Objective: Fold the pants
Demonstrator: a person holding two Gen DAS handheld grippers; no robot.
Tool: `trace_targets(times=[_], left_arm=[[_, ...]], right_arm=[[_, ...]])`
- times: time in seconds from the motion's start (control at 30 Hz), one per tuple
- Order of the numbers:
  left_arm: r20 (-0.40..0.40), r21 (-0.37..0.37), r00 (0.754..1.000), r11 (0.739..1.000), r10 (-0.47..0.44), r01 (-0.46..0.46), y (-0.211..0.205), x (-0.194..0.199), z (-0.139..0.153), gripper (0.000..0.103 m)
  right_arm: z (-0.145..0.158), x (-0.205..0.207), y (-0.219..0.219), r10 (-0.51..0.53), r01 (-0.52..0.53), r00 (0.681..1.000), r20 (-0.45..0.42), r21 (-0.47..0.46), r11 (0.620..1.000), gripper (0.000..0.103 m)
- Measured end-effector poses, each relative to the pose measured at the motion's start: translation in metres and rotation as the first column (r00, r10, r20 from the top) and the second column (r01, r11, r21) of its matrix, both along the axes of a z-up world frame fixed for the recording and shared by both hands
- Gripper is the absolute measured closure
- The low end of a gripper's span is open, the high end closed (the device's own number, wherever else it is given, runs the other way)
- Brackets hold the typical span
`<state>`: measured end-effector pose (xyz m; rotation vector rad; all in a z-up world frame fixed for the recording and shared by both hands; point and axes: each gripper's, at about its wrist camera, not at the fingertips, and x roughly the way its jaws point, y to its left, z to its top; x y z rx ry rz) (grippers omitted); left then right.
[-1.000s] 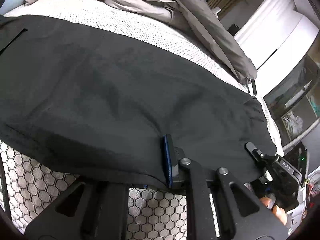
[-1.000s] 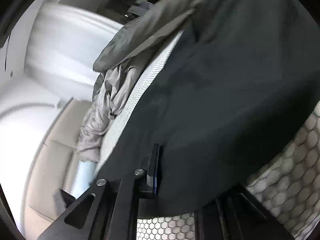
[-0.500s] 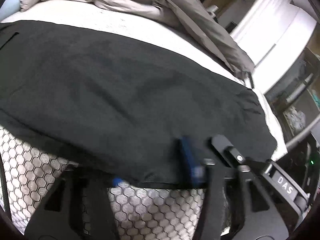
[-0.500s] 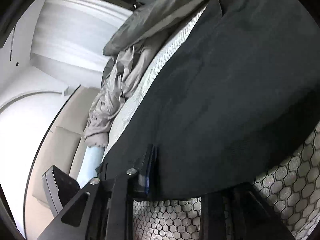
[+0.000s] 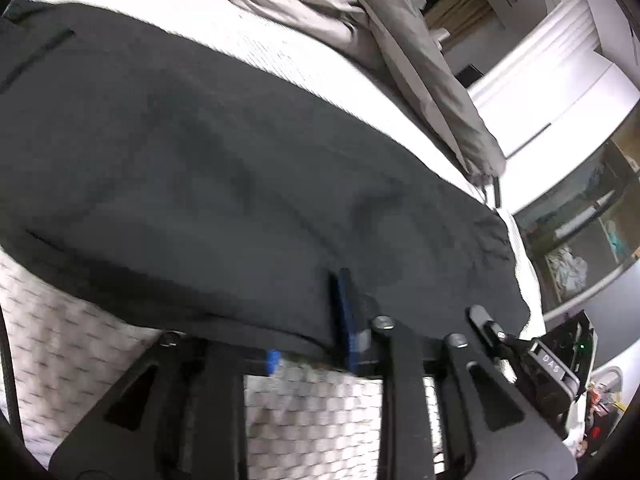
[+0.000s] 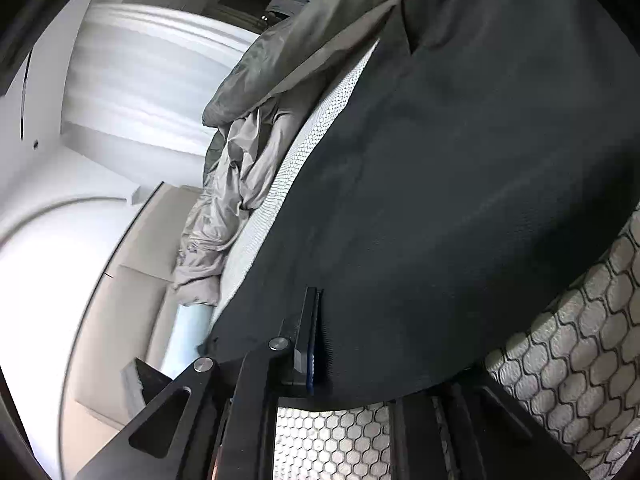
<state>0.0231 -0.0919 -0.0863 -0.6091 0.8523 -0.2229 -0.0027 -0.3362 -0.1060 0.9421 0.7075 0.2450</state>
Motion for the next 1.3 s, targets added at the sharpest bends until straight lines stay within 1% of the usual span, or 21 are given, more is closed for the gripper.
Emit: trace_targets(times=[0.07, 0.17, 0.2, 0.23, 0.27, 0.3, 0.33, 0.37, 0.4, 0.5, 0.57, 0.63, 0.73, 0.83, 0.87, 0.9, 1.0, 1.1, 1.17, 1.2, 1.3], left_arm=[[0.009, 0.013, 0.998, 0.998, 0.056, -0.056, 0.016, 0.002, 0.003, 0.066], [-0.005, 0.021, 0.987, 0.987, 0.161, -0.160, 0.045, 0.008, -0.001, 0.065], [0.001, 0.043, 0.980, 0.979, 0.198, -0.198, 0.053, 0.010, -0.003, 0.069], [0.000, 0.096, 0.980, 0.975, 0.201, -0.200, 0.055, 0.014, -0.005, 0.083], [0.002, 0.115, 0.981, 0.975, 0.193, -0.192, 0.056, 0.016, -0.008, 0.088], [0.009, 0.112, 0.982, 0.976, 0.188, -0.187, 0.058, 0.016, -0.010, 0.090], [0.024, 0.131, 0.984, 0.976, 0.175, -0.177, 0.057, 0.016, -0.009, 0.091], [0.033, 0.146, 0.986, 0.975, 0.161, -0.165, 0.055, 0.016, -0.008, 0.091], [0.037, 0.145, 0.988, 0.977, 0.151, -0.155, 0.057, 0.017, -0.007, 0.091], [0.007, 0.068, 0.991, 0.988, 0.135, -0.135, 0.068, 0.021, -0.010, 0.091], [-0.007, 0.016, 0.989, 0.989, 0.145, -0.144, 0.082, 0.019, -0.011, 0.087], [0.001, 0.023, 0.986, 0.986, 0.165, -0.165, 0.091, 0.016, -0.010, 0.085], [0.000, 0.049, 0.982, 0.981, 0.187, -0.187, 0.105, 0.012, -0.008, 0.084], [0.003, 0.051, 0.976, 0.974, 0.219, -0.219, 0.122, 0.011, -0.008, 0.084], [0.004, 0.075, 0.974, 0.972, 0.225, -0.224, 0.126, 0.011, -0.008, 0.093], [0.004, 0.084, 0.976, 0.972, 0.219, -0.218, 0.129, 0.009, -0.008, 0.094], [0.001, 0.097, 0.977, 0.973, 0.211, -0.211, 0.131, 0.008, -0.011, 0.095], [0.002, 0.096, 0.978, 0.974, 0.207, -0.206, 0.132, 0.010, -0.011, 0.095], [0.002, 0.085, 0.978, 0.974, 0.211, -0.210, 0.137, 0.011, -0.012, 0.095], [0.000, 0.086, 0.977, 0.973, 0.214, -0.213, 0.138, 0.011, -0.013, 0.095], [0.000, 0.113, 0.977, 0.971, 0.214, -0.213, 0.135, 0.011, -0.014, 0.095]], right_arm=[[0.003, -0.001, -0.007, -0.027, 0.027, 1.000, -0.006, 0.012, 1.000, 0.087], [0.006, 0.002, -0.022, -0.116, 0.116, 0.993, -0.009, 0.016, 0.993, 0.082], [0.006, 0.003, -0.030, -0.148, 0.149, 0.989, -0.008, 0.024, 0.989, 0.081], [0.006, 0.004, -0.038, -0.176, 0.176, 0.984, -0.001, 0.039, 0.984, 0.081], [0.005, 0.005, -0.041, -0.185, 0.185, 0.983, 0.006, 0.042, 0.982, 0.082], [0.005, 0.007, -0.043, -0.184, 0.183, 0.983, 0.013, 0.030, 0.983, 0.085], [0.004, 0.007, -0.042, -0.181, 0.181, 0.983, 0.012, 0.006, 0.984, 0.090], [0.004, 0.007, -0.040, -0.184, 0.184, 0.983, 0.014, -0.023, 0.983, 0.095], [0.006, 0.010, -0.037, -0.181, 0.182, 0.983, 0.019, -0.041, 0.982, 0.096], [0.009, 0.007, -0.054, -0.211, 0.211, 0.977, 0.016, -0.036, 0.977, 0.097], [0.011, -0.002, -0.080, -0.285, 0.285, 0.958, 0.007, -0.040, 0.958, 0.097], [0.008, -0.007, -0.105, -0.334, 0.334, 0.942, -0.011, -0.017, 0.942, 0.097], [0.007, -0.012, -0.127, -0.375, 0.375, 0.927, -0.012, 0.000, 0.927, 0.097], [0.008, -0.007, -0.135, -0.375, 0.375, 0.927, -0.020, 0.008, 0.927, 0.097], [0.009, -0.007, -0.138, -0.377, 0.377, 0.926, -0.018, 0.005, 0.926, 0.097], [0.010, -0.004, -0.140, -0.383, 0.383, 0.924, -0.013, 0.000, 0.924, 0.097], [0.010, 0.005, -0.143, -0.384, 0.384, 0.923, -0.009, -0.008, 0.923, 0.097], [0.018, 0.016, -0.135, -0.394, 0.394, 0.919, 0.019, -0.084, 0.915, 0.098], [0.018, 0.015, -0.139, -0.402, 0.402, 0.915, 0.018, -0.071, 0.913, 0.098], [0.020, 0.013, -0.144, -0.419, 0.420, 0.908, 0.021, -0.061, 0.906, 0.098], [0.021, -0.004, -0.174, -0.534, 0.534, 0.846, 0.015, -0.058, 0.844, 0.098]])
